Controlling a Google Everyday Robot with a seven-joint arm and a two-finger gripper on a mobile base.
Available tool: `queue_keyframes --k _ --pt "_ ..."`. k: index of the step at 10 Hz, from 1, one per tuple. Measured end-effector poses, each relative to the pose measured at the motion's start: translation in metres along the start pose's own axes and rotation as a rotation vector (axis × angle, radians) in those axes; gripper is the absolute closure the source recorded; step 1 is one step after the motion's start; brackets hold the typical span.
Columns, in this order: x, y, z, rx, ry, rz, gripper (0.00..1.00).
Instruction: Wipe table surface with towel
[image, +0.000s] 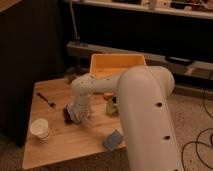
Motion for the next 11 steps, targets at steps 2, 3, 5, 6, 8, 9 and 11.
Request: queue_keyframes --k 2,3,5,6,8,9,11 --pt "0.023 0.026 -0.008 -0.036 0.013 -0.056 1.0" --pt "0.045 0.036 -0.016 -0.058 0.033 -0.092 1.0" --pt "0.078 0.038 -0.018 -0.073 0.08 -0.119 1.0" --pt "0.095 0.031 -0.014 -0.078 0.116 -0.115 1.0" --pt "0.122 0.012 -0.005 -0.074 0.173 -0.089 1.0" --pt "0.131 0.002 -0.002 -0.061 0.191 -0.055 1.0" --pt "0.137 -0.033 -0.017 -0.023 0.157 0.055 1.0"
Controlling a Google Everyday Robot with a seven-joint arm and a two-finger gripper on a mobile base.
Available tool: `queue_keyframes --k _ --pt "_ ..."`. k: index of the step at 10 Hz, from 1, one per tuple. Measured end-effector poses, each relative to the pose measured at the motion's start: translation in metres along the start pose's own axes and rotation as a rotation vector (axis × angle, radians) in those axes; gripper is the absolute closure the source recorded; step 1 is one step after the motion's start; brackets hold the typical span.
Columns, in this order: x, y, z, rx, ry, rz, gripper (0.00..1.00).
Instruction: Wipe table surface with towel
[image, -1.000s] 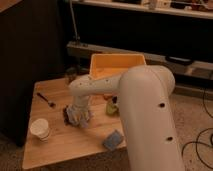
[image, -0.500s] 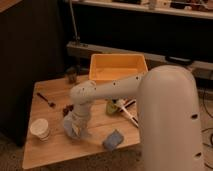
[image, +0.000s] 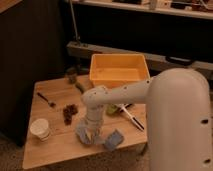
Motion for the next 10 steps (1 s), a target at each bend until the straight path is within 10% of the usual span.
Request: queue_keyframes --k 5,10 --pt "-0.013 -0.063 -0.022 0.029 -0.058 0.157 1.0" --pt "-0.074 -0.019 0.003 0.003 -0.097 0.134 1.0"
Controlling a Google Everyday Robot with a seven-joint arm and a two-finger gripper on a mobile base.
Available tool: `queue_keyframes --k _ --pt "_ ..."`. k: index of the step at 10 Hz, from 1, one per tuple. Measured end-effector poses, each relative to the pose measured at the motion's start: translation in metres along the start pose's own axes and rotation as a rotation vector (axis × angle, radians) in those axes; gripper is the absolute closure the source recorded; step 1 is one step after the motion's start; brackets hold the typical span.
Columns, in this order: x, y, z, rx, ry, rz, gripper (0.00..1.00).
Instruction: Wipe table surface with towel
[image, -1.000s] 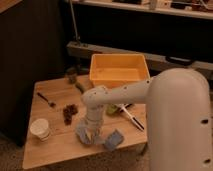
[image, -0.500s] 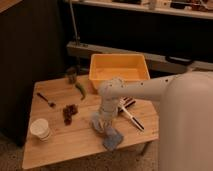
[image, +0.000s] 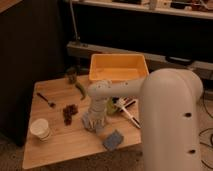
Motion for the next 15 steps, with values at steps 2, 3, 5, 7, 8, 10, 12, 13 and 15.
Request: queue_keyframes --k 2,3,5,7,8,10,12,13,15 --pt "-0.017 0.033 -0.002 -0.013 -0.042 -0.044 1.0" --pt "-0.018 0.038 -0.004 -0.016 -0.05 -0.055 1.0" --pt "-0.016 0.057 -0.003 -0.035 -0.059 -0.103 1.0" --pt "-0.001 0.08 0.003 -0.047 -0.033 -0.154 1.0" --pt "0.01 0.091 0.007 -0.055 -0.012 -0.176 1.0" --pt "0.048 0.104 0.011 -0.056 0.057 -0.22 1.0" --pt "0.077 0.093 0.009 -0.047 0.096 -0.221 1.0" --pt "0.09 0.079 0.008 -0.038 0.117 -0.201 1.0" --pt "0.099 0.043 0.011 -0.019 0.148 -0.131 1.0"
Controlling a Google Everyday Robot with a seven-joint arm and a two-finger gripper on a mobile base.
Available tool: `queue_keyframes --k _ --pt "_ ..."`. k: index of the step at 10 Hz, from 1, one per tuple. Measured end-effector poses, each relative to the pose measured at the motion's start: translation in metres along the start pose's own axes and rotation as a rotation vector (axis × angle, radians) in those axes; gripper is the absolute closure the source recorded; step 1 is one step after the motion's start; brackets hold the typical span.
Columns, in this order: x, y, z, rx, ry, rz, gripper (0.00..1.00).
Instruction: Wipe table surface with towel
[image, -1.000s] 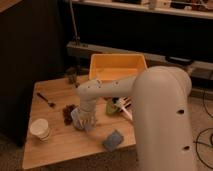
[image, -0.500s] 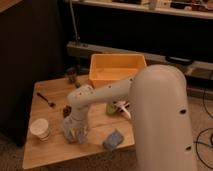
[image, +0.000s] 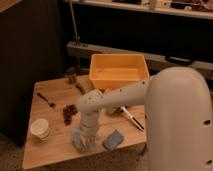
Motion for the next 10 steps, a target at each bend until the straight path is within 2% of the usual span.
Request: queue_keyframes --k 2,4,6,8,9,10 --pt "-0.004 -0.032 -0.003 0.016 0.001 0.071 1.0" --pt "-0.014 -0.062 -0.019 0.037 -0.041 0.14 1.0" --pt "-0.035 -0.085 -0.031 0.061 -0.082 0.184 1.0" --pt "-0.068 -0.088 -0.024 0.074 -0.089 0.189 1.0" --pt "-0.079 -0.082 -0.019 0.075 -0.089 0.185 1.0" --pt "-0.101 -0.069 -0.013 0.077 -0.091 0.171 1.0"
